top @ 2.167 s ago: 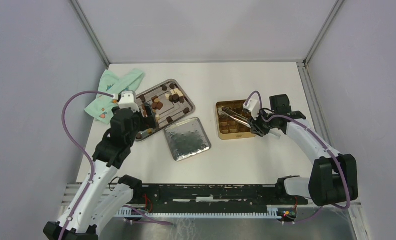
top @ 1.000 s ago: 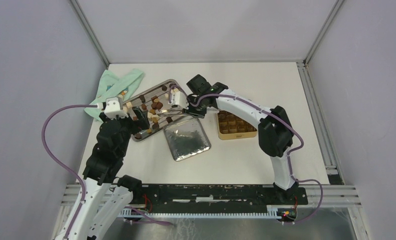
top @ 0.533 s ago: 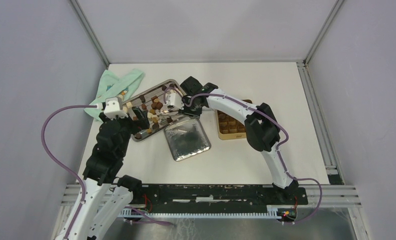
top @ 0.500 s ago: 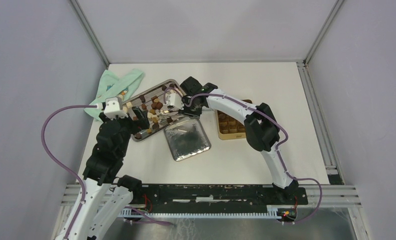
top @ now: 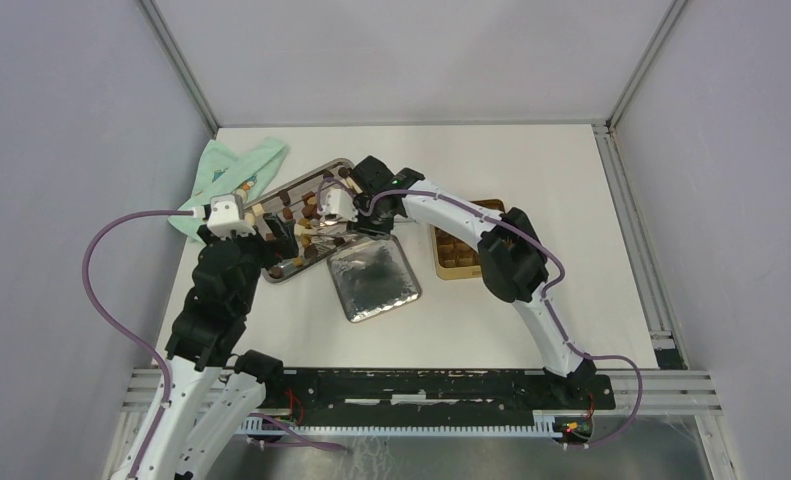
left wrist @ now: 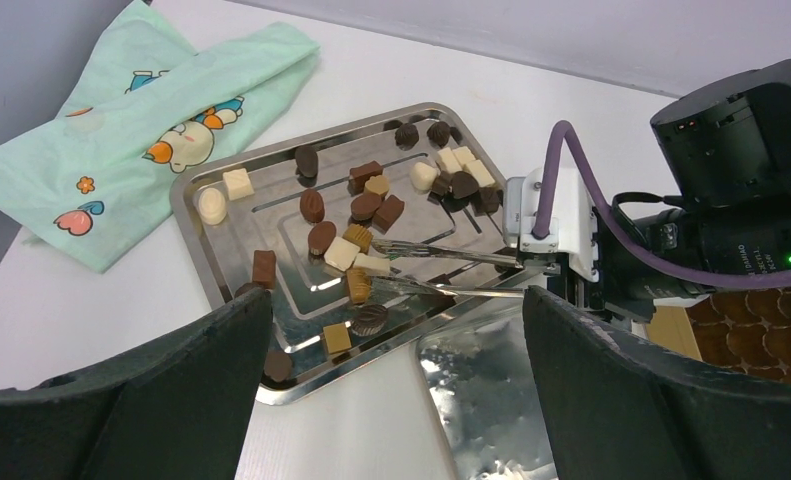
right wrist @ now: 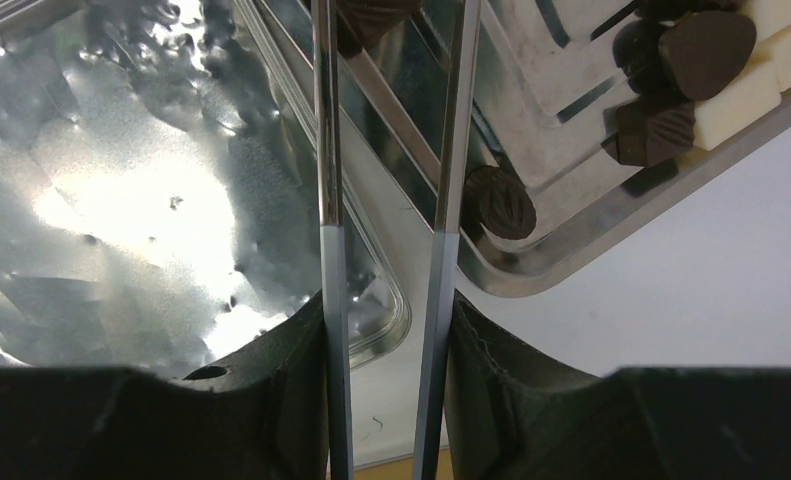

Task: Pack the chocolate
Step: Pick up the fake chocolate from the plate.

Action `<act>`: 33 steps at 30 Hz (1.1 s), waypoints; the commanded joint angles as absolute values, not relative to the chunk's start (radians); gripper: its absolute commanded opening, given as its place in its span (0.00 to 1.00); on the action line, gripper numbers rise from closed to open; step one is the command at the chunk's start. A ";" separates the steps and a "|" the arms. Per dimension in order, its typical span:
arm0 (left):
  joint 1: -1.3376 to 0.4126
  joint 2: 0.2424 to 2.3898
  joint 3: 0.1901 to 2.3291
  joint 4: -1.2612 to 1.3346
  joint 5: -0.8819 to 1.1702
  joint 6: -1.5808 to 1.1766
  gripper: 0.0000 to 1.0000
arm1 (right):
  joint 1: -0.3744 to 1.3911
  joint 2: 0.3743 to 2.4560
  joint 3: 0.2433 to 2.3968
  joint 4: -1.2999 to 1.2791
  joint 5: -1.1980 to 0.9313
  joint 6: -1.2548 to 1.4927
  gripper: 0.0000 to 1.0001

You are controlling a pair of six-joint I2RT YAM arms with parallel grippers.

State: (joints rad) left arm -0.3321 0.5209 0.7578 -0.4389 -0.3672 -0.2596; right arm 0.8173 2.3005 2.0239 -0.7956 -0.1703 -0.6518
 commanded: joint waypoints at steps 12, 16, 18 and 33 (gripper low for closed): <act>-0.326 0.529 0.756 -0.396 -0.379 -0.219 1.00 | 0.826 2.331 2.112 -0.783 -0.153 -0.642 0.27; -0.326 0.528 0.756 -0.395 -0.377 -0.218 1.00 | 0.826 2.286 2.075 -0.770 -0.147 -0.640 0.13; -0.326 0.526 0.756 -0.396 -0.378 -0.218 1.00 | 0.827 2.252 2.053 -0.763 -0.142 -0.638 0.09; -0.326 0.508 0.755 -0.401 -0.395 -0.219 1.00 | 0.771 1.813 1.657 -0.709 -0.248 -0.690 0.00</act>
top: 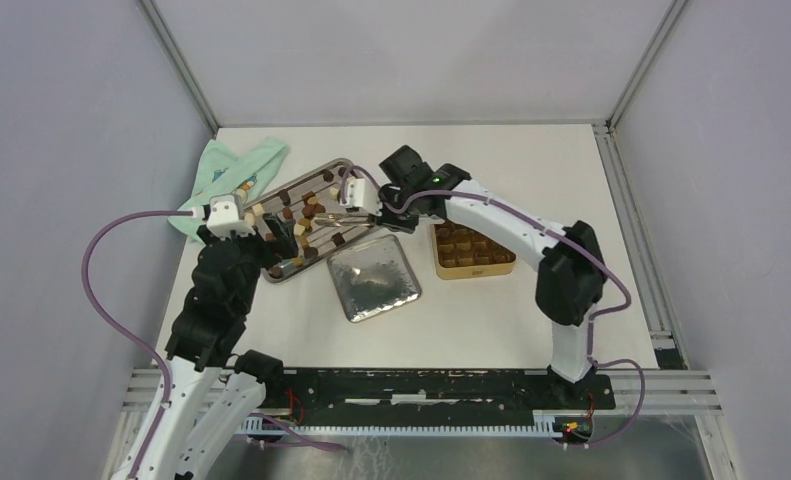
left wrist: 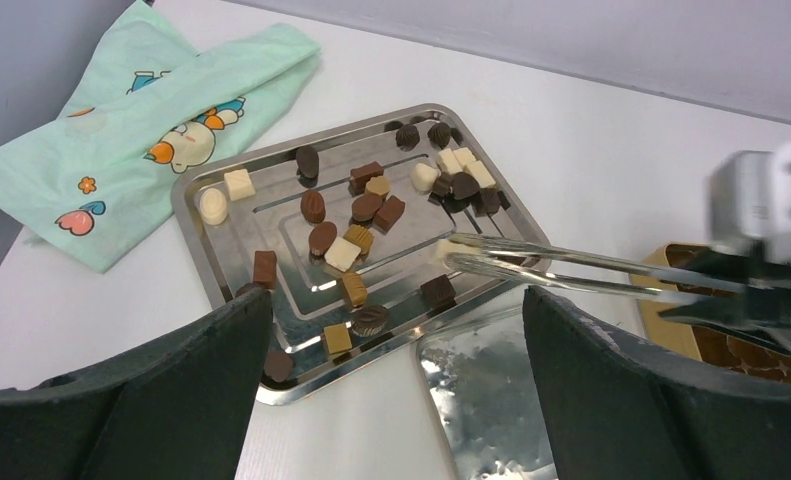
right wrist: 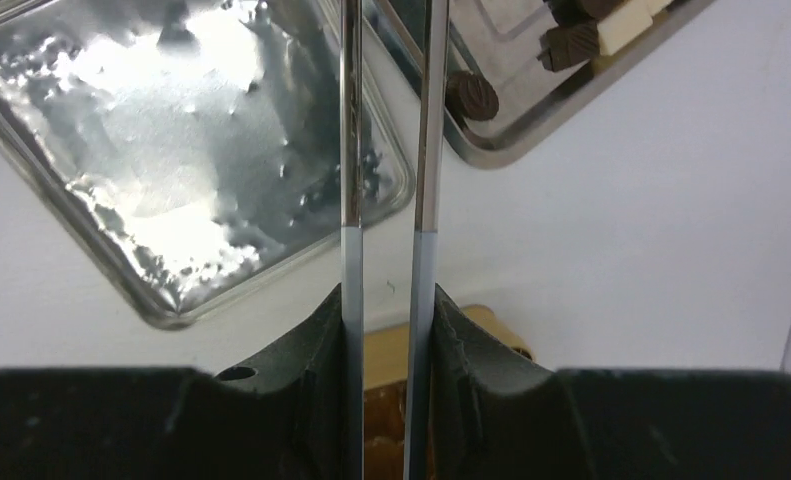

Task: Pack the chocolate
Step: Pick up the fake chocolate from the plate, then place the fake chocolate in the packing box.

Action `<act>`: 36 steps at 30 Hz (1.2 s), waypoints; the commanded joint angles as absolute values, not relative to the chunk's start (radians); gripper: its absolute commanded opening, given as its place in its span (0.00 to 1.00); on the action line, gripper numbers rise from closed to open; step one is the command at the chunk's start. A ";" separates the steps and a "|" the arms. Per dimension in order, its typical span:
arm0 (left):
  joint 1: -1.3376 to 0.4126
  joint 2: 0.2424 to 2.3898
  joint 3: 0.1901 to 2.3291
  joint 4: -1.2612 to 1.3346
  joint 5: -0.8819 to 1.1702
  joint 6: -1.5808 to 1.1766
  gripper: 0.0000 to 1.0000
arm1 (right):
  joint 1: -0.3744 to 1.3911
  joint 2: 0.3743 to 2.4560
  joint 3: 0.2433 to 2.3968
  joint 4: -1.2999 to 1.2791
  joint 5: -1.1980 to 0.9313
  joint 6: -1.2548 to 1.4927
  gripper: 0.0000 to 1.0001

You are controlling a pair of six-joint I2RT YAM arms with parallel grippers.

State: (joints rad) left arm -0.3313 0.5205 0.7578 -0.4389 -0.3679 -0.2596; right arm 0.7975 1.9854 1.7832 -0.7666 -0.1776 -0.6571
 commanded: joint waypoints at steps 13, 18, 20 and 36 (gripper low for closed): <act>-0.326 0.545 0.758 -0.408 -0.382 -0.217 1.00 | 0.308 1.224 1.027 -0.537 -0.558 -0.740 0.00; -0.326 0.567 0.759 -0.415 -0.376 -0.218 1.00 | 0.146 1.129 0.879 -0.488 -0.551 -0.714 0.01; -0.325 0.574 0.759 -0.416 -0.373 -0.218 1.00 | 0.119 1.113 0.838 -0.475 -0.531 -0.702 0.01; -0.327 0.598 0.762 -0.420 -0.352 -0.215 1.00 | 0.098 1.117 0.758 -0.448 -0.404 -0.663 0.07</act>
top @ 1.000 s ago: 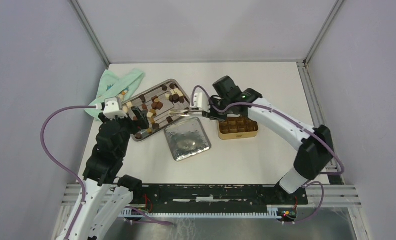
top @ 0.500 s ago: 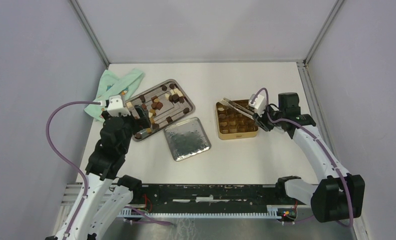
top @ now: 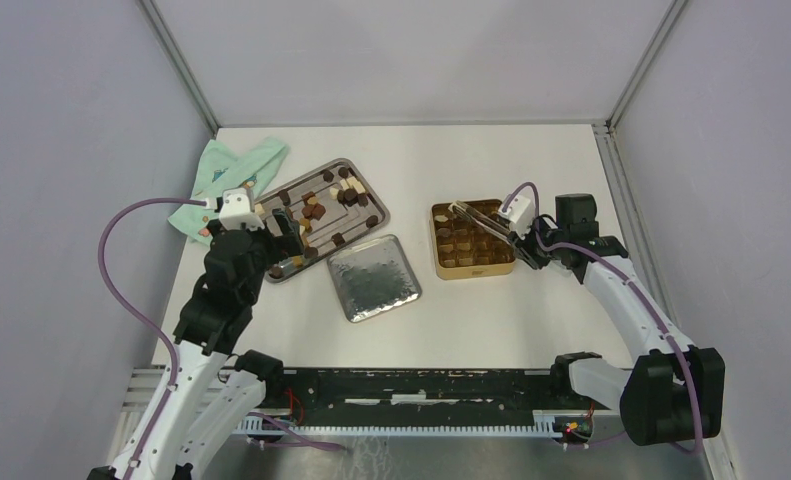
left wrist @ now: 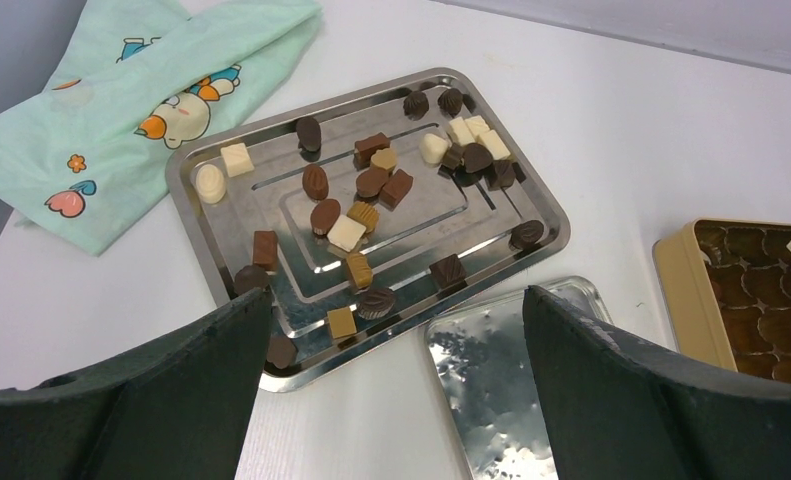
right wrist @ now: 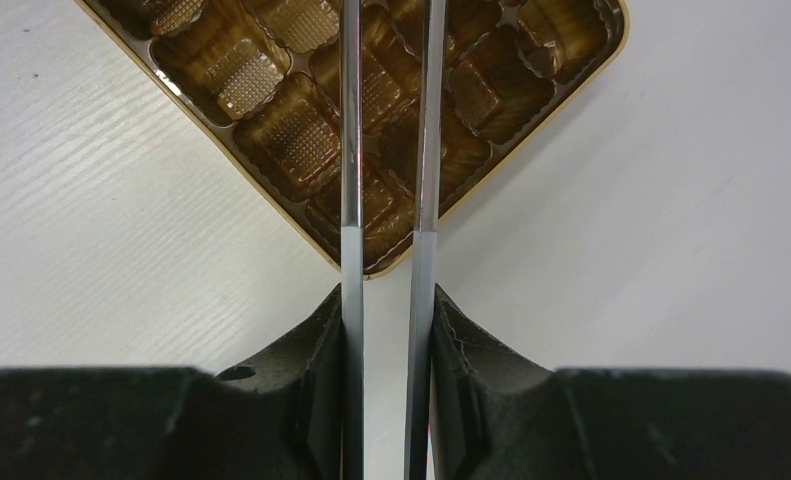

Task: Pack the chocolate
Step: Place the fake chocolate in the packing box.

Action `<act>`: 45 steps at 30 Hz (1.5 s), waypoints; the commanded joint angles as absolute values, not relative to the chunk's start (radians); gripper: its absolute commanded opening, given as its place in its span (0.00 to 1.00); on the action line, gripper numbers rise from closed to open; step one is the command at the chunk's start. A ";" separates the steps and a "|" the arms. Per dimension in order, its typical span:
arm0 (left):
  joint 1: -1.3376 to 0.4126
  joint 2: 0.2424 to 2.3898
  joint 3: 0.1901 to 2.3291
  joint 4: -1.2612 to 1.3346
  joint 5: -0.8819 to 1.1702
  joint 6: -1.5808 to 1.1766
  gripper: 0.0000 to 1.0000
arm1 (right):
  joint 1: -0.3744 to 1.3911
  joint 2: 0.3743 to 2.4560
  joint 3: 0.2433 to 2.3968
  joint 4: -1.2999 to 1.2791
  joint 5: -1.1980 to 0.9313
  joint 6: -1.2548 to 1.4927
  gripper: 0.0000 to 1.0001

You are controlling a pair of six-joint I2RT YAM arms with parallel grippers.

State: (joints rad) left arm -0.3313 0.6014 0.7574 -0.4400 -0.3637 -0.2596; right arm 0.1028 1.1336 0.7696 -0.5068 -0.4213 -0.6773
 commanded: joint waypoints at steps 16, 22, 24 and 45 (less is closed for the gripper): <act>-0.326 0.600 0.764 -0.419 -0.344 -0.215 1.00 | 0.083 1.109 0.701 -0.450 -0.376 -0.658 0.11; -0.326 0.597 0.764 -0.419 -0.345 -0.215 1.00 | 0.083 1.112 0.701 -0.454 -0.377 -0.660 0.14; -0.326 0.596 0.764 -0.419 -0.344 -0.215 1.00 | 0.082 1.112 0.698 -0.454 -0.376 -0.661 0.16; -0.326 0.595 0.764 -0.419 -0.341 -0.215 1.00 | 0.082 1.124 0.696 -0.460 -0.371 -0.661 0.34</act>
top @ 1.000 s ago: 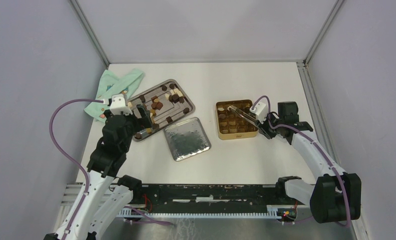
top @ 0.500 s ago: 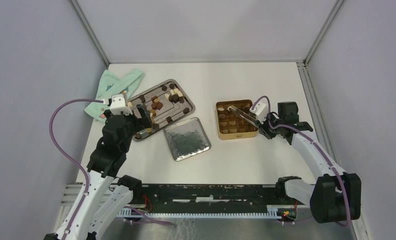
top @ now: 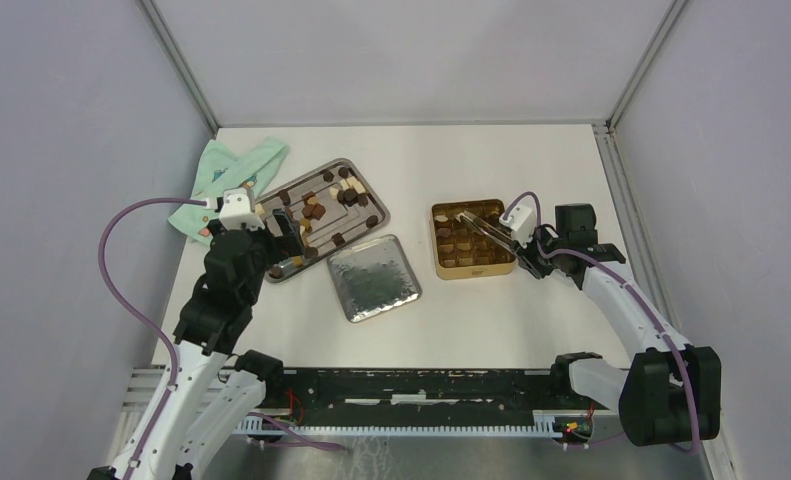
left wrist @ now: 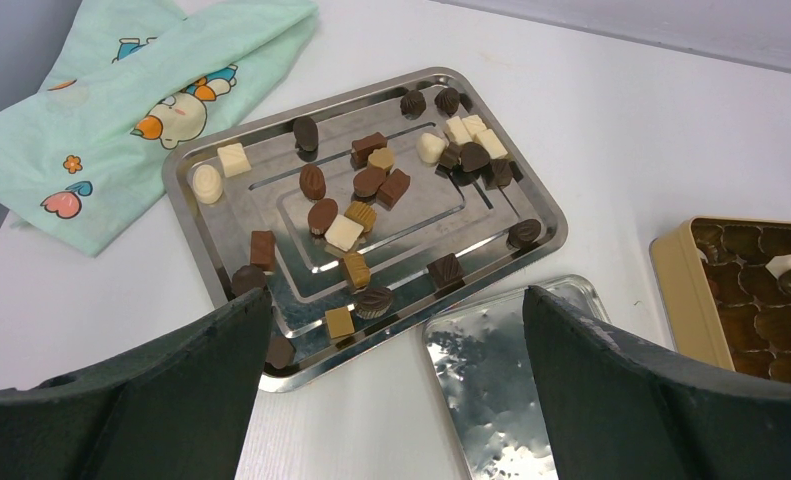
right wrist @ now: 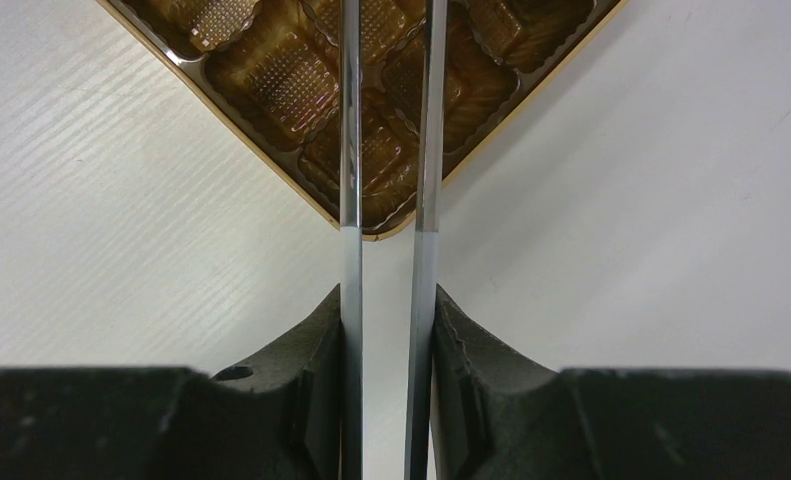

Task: Pack the chocolate
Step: Place the fake chocolate in the packing box.

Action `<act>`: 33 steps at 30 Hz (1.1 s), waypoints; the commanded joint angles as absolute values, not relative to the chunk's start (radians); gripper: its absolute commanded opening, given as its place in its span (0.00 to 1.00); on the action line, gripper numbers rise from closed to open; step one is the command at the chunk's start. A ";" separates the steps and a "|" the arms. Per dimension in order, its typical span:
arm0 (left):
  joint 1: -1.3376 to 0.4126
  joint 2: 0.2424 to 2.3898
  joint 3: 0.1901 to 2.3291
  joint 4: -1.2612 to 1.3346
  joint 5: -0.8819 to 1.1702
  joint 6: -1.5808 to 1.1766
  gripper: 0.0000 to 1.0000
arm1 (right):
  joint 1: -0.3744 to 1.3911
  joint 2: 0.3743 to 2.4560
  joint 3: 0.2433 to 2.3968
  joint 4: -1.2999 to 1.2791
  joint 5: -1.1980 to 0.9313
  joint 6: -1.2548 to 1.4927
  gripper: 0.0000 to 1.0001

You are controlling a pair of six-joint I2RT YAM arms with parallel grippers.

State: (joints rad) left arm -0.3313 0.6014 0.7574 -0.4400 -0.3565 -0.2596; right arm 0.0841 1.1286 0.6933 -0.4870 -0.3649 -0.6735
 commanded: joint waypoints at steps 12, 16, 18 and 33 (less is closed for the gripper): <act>-0.327 0.592 0.764 -0.419 -0.339 -0.215 1.00 | 0.081 1.125 0.698 -0.463 -0.384 -0.663 0.38; -0.327 0.592 0.765 -0.419 -0.339 -0.216 1.00 | 0.081 1.117 0.698 -0.463 -0.395 -0.665 0.38; -0.327 0.592 0.764 -0.419 -0.339 -0.216 1.00 | 0.080 1.111 0.698 -0.463 -0.402 -0.664 0.38; -0.327 0.560 0.762 -0.413 -0.329 -0.219 1.00 | 0.164 1.172 0.804 -0.462 -0.648 -0.713 0.38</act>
